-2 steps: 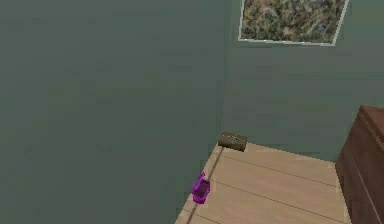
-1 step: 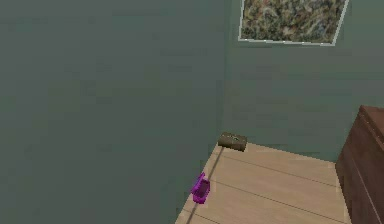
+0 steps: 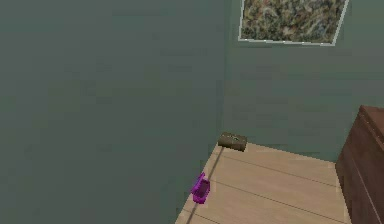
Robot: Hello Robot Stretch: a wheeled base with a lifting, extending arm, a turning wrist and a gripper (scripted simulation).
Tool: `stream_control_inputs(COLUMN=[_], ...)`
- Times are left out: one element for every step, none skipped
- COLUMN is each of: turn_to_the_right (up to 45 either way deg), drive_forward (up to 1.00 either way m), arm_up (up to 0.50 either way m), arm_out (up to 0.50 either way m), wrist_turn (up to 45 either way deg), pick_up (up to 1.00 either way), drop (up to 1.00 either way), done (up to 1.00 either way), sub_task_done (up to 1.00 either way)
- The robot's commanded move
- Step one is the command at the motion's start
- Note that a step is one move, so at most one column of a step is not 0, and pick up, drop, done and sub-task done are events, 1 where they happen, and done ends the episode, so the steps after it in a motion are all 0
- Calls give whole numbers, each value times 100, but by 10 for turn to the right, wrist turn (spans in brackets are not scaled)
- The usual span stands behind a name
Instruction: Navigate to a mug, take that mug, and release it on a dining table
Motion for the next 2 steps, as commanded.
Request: stream_control_inputs(turn_to_the_right=[0,0], drive_forward=[0,0], arm_up=[0,0], arm_out=[0,0], wrist_turn=[450,450], pick_up=[0,0], drop=[0,0], done=[0,0], sub_task_done=[0,0])
